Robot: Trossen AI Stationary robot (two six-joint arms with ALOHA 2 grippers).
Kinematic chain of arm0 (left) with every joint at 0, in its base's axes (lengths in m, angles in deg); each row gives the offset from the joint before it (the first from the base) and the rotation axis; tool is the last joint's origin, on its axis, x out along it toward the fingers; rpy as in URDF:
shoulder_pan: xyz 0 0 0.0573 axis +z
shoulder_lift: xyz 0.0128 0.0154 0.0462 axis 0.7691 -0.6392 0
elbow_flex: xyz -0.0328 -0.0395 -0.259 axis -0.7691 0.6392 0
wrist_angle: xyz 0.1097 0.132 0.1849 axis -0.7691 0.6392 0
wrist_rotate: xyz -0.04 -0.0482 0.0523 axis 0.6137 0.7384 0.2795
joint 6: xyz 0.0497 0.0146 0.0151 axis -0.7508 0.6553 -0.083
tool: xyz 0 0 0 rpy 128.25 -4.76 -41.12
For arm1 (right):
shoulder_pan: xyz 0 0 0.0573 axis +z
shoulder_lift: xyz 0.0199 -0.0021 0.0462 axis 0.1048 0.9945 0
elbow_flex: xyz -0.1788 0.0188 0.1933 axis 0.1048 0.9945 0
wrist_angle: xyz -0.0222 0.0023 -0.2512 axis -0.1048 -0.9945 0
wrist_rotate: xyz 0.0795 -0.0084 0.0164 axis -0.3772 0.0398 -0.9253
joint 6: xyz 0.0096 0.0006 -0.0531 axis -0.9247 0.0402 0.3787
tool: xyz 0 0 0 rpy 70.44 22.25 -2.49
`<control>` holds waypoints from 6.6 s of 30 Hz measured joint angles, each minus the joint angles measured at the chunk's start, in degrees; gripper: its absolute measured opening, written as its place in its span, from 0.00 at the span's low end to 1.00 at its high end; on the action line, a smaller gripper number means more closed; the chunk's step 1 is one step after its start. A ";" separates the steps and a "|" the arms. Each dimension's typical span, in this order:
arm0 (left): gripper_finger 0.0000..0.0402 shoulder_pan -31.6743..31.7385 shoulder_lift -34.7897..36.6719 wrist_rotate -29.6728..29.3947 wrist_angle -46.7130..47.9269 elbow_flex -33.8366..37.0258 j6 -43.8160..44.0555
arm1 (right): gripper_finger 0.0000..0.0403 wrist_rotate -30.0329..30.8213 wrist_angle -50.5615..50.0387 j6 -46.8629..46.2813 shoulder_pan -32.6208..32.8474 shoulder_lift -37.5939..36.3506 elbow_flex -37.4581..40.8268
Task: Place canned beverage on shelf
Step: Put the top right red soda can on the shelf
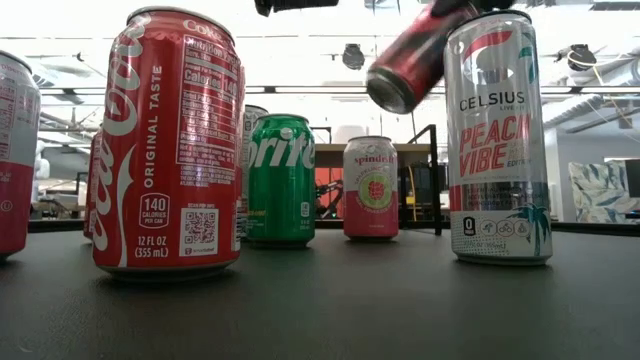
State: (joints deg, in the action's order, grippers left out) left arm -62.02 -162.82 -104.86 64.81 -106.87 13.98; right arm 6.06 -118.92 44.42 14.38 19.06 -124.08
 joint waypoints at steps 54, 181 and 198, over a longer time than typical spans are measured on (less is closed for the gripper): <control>0.71 1.14 -6.02 -7.76 -10.56 -0.13 -6.12 | 0.71 7.97 21.99 8.27 -1.27 1.33 -0.07; 0.98 1.83 -7.40 21.06 -25.08 -0.26 13.26 | 0.69 9.89 61.95 28.95 12.76 1.05 13.00; 0.98 -3.11 -5.08 -8.70 -14.87 -0.17 4.44 | 0.69 31.97 60.38 27.92 11.57 1.51 13.00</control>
State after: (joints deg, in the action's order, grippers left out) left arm -65.13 -167.89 -113.55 49.94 -107.05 18.41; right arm 38.03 -58.54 72.34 25.95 20.57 -111.08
